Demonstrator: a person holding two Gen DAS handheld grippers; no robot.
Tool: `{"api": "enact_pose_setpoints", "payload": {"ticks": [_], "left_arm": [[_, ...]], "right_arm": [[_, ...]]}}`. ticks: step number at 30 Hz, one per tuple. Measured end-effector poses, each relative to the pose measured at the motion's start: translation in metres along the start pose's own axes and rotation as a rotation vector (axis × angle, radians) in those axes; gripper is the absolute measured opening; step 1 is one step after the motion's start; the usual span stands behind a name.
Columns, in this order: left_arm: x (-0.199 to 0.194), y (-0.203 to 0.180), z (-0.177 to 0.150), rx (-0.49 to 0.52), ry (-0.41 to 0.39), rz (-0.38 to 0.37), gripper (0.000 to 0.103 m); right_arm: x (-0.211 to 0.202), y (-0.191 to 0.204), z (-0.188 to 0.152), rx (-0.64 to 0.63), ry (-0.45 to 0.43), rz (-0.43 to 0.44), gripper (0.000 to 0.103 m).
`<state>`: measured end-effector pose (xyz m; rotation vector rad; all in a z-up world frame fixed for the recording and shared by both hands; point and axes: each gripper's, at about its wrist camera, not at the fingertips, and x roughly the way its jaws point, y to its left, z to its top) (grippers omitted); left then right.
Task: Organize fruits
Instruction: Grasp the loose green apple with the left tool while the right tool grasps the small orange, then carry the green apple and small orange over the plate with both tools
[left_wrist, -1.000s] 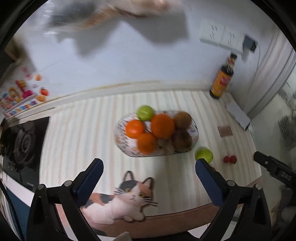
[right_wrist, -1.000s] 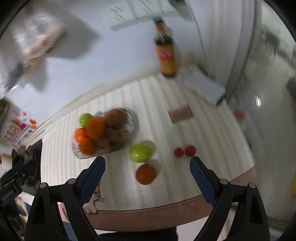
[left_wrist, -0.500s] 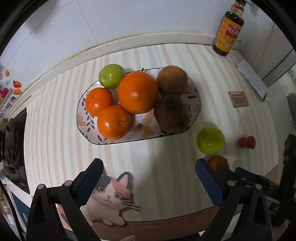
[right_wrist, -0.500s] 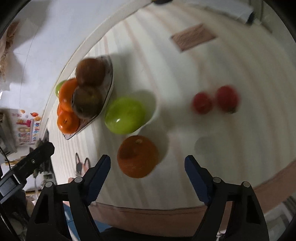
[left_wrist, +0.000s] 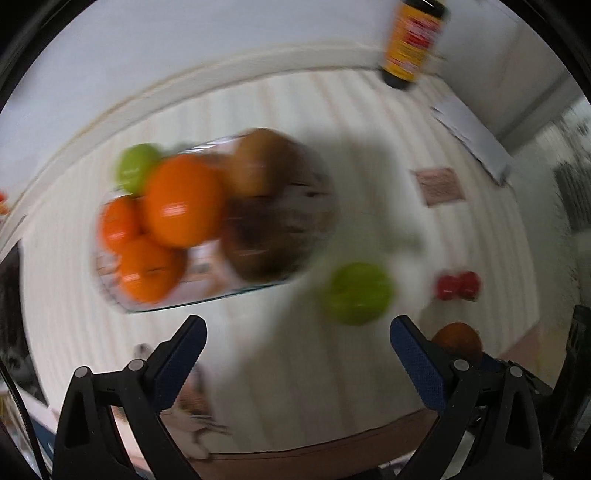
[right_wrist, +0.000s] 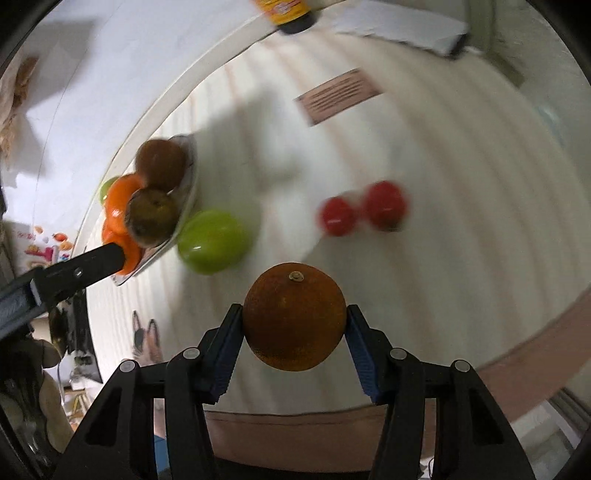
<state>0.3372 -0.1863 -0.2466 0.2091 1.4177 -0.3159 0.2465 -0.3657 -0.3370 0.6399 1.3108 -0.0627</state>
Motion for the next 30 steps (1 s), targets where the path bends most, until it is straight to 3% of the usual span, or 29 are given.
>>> {"api": "enact_pose_setpoints", "payload": {"ticks": [3, 9, 10, 12, 14, 20, 24, 30], "left_arm": [[0.017, -0.028, 0.011, 0.071, 0.036, -0.014, 0.102], [0.054, -0.058, 0.020, 0.169, 0.113, 0.069, 0.096], [0.060, -0.059, 0.021, 0.176, 0.122, 0.081, 0.091], [0.070, -0.060, 0.023, 0.186, 0.142, 0.100, 0.069], [0.075, -0.058, 0.024, 0.187, 0.129, 0.131, 0.061], [0.071, -0.046, 0.017, 0.170, 0.082, 0.096, 0.060], [0.062, -0.031, -0.007, 0.195, 0.079, 0.074, 0.060], [0.049, 0.022, -0.051, 0.158, 0.098, 0.057, 0.060]], "right_arm": [[-0.005, -0.013, -0.004, 0.038, -0.013, -0.011, 0.057], [-0.018, -0.028, -0.003, 0.064, -0.040, -0.017, 0.058], [-0.019, -0.028, -0.004, 0.067, -0.044, -0.018, 0.058], [-0.022, -0.032, -0.004, 0.070, -0.048, -0.021, 0.058], [-0.025, -0.037, -0.006, 0.077, -0.048, -0.024, 0.058], [-0.025, -0.033, -0.008, 0.052, -0.046, -0.050, 0.058], [-0.020, -0.022, -0.010, 0.004, -0.036, -0.075, 0.058], [0.002, 0.001, -0.013, -0.061, 0.010, -0.087, 0.058]]}}
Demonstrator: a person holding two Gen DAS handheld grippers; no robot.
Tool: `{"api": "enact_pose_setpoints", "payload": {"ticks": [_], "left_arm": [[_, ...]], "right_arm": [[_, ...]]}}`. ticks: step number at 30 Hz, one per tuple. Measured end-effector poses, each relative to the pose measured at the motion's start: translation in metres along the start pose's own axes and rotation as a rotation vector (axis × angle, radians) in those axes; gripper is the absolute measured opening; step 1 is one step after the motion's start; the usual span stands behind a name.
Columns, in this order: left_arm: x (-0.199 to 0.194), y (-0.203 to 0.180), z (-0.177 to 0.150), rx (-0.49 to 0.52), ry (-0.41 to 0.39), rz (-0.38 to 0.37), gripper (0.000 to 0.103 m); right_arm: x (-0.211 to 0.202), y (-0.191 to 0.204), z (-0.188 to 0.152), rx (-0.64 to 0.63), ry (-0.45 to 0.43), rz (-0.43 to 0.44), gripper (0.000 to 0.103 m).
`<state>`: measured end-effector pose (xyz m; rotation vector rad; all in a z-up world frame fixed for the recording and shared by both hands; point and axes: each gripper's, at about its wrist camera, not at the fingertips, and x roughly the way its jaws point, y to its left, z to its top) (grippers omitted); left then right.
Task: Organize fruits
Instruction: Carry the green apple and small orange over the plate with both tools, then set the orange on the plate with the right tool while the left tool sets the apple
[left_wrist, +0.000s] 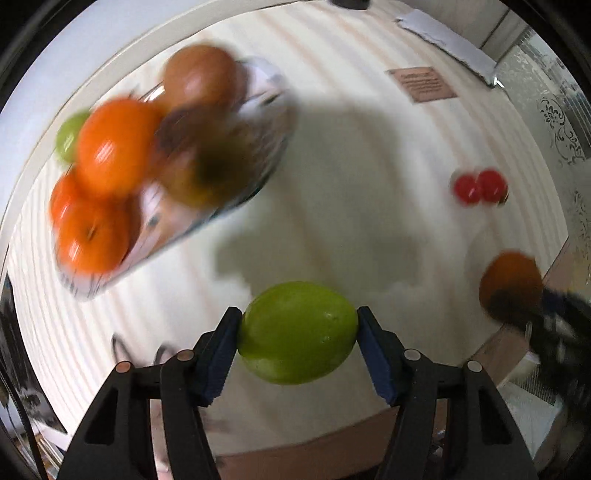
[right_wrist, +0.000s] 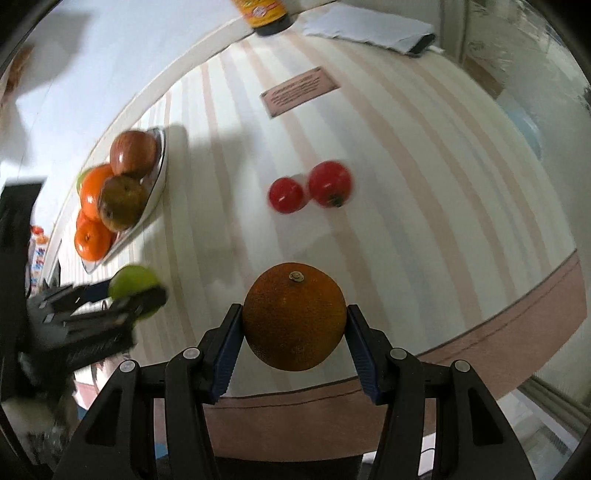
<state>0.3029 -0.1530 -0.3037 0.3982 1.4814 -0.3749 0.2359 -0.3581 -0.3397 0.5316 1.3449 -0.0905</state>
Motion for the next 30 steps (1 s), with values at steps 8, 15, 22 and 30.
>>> {"api": "enact_pose_setpoints", "payload": {"ticks": [8, 15, 22, 30], "left_arm": [[0.007, 0.091, -0.042, -0.219, 0.020, -0.025, 0.060], [-0.023, 0.170, -0.051, -0.410, -0.061, -0.088, 0.060], [-0.065, 0.236, -0.025, -0.519, -0.191, -0.082, 0.060], [-0.047, 0.259, 0.019, -0.578, -0.141, -0.117, 0.060]], "right_arm": [[0.030, 0.073, 0.015, -0.186, 0.034, 0.023, 0.057], [0.016, 0.099, 0.057, -0.177, -0.030, 0.085, 0.057], [0.001, 0.116, 0.117, -0.130, -0.089, 0.141, 0.057], [0.042, 0.133, 0.158, -0.099, 0.019, 0.181, 0.057]]}}
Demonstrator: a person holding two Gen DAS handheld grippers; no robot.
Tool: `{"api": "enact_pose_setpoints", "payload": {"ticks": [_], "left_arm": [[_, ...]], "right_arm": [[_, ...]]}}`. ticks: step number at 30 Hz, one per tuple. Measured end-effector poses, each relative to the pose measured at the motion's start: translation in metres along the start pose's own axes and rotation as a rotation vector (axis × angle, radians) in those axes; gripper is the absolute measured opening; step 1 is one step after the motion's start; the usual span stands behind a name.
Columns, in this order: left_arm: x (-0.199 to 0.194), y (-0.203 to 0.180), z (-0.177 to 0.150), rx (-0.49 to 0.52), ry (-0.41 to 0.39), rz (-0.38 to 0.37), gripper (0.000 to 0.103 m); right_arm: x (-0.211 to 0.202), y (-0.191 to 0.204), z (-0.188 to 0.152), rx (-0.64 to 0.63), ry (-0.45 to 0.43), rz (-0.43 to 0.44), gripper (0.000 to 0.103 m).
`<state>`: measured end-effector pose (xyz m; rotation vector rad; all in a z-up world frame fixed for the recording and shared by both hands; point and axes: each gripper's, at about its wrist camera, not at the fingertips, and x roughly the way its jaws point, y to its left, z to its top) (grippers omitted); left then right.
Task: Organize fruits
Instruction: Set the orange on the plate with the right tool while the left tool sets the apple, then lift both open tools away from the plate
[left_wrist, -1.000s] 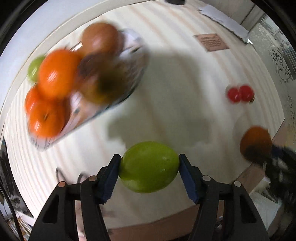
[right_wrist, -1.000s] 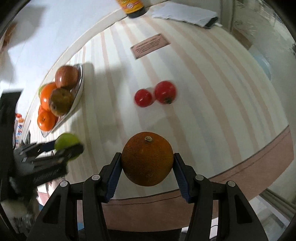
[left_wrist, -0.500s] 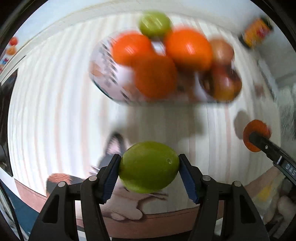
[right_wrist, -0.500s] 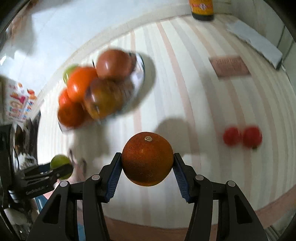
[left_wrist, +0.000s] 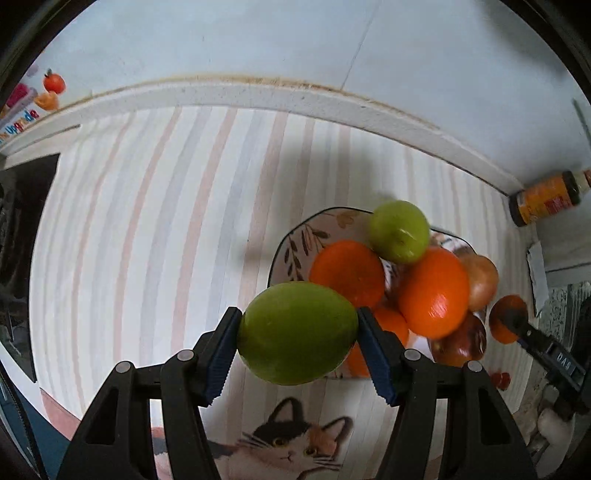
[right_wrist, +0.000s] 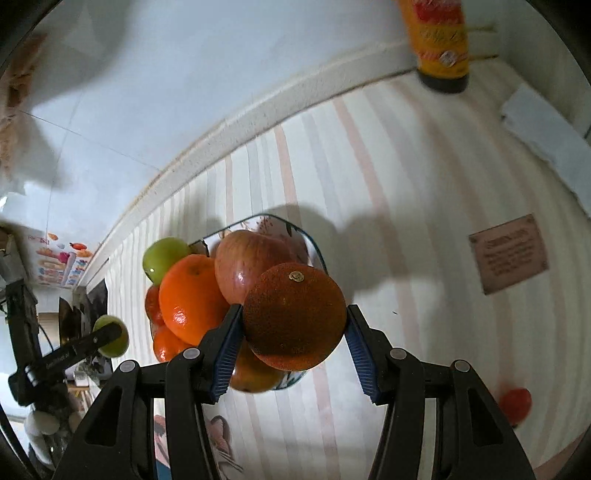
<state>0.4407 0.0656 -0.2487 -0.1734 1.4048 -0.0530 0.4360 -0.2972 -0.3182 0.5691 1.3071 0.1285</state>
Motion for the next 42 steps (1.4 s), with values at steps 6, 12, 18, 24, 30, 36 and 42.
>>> {"api": "enact_pose_setpoints", "payload": {"ticks": [6, 12, 18, 24, 30, 36, 42], "left_arm": [[0.025, -0.005, 0.005, -0.028, 0.079, -0.019, 0.061], [0.044, -0.006, 0.002, -0.043, 0.137, -0.032, 0.061], [0.045, -0.007, 0.000, -0.048, 0.141, -0.029, 0.062], [0.041, -0.009, -0.001, -0.045, 0.116, -0.012, 0.087], [0.025, -0.014, -0.008, -0.012, 0.071, 0.041, 0.098], [-0.007, -0.025, -0.027, 0.053, -0.037, 0.144, 0.099], [-0.038, -0.037, -0.057, 0.101, -0.128, 0.206, 0.099]], "right_arm": [[0.016, 0.005, 0.005, -0.016, 0.030, -0.030, 0.058], [0.022, 0.007, 0.002, -0.034, 0.058, -0.049, 0.059], [0.023, 0.008, 0.003, -0.025, 0.063, -0.052, 0.067], [0.022, 0.006, 0.004, 0.002, 0.066, -0.054, 0.082], [0.006, 0.012, -0.001, -0.038, 0.011, -0.158, 0.094], [-0.018, 0.045, -0.023, -0.174, -0.057, -0.326, 0.094], [-0.043, 0.072, -0.051, -0.239, -0.103, -0.362, 0.094]]}}
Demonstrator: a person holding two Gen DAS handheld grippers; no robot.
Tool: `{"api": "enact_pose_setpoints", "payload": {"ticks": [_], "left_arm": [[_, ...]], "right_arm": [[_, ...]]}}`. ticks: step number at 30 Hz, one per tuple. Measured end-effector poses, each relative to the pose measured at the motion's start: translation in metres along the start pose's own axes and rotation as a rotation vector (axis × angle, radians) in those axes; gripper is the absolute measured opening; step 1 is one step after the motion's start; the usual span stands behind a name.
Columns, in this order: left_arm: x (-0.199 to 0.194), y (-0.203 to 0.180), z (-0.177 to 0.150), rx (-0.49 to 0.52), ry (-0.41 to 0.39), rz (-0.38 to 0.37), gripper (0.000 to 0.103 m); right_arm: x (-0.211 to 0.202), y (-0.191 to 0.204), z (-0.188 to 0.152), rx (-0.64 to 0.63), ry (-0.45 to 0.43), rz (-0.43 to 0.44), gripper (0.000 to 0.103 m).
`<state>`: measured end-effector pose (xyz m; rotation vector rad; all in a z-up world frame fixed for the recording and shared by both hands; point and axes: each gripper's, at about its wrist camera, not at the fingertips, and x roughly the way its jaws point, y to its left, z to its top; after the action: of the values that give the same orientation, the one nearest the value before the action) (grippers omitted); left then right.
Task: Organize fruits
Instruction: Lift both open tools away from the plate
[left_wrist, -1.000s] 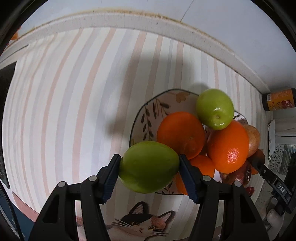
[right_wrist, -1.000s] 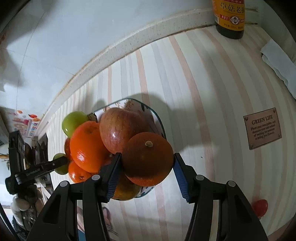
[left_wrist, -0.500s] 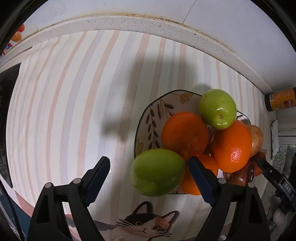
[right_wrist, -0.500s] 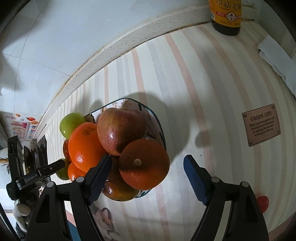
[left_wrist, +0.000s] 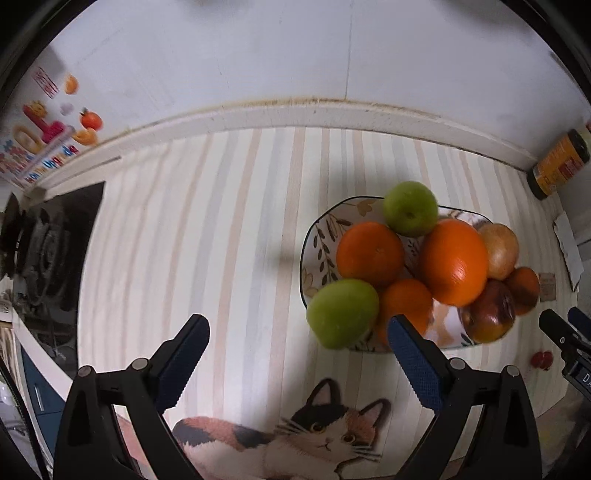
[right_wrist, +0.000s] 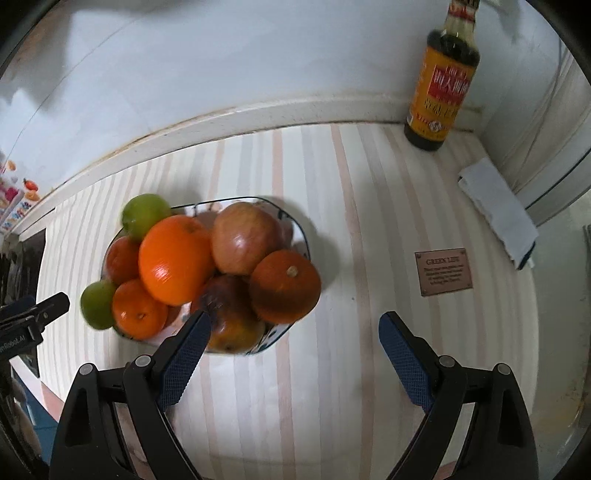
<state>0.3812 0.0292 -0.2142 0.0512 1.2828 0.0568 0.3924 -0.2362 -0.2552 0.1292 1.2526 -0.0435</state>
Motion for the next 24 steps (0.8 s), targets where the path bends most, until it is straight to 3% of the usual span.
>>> {"api": "enact_pose_setpoints", "payload": {"ticks": [7, 24], "left_arm": [[-0.049, -0.012, -0.027, 0.028, -0.098, -0.018, 0.099], [-0.177, -0.003, -0.086, 0.036, -0.289, -0.101, 0.099]], "right_arm": [[-0.045, 0.012, -0.025, -0.036, -0.067, -0.013, 0.094], [-0.208, 0.023, -0.094, -0.041, -0.291, 0.007, 0.094]]}}
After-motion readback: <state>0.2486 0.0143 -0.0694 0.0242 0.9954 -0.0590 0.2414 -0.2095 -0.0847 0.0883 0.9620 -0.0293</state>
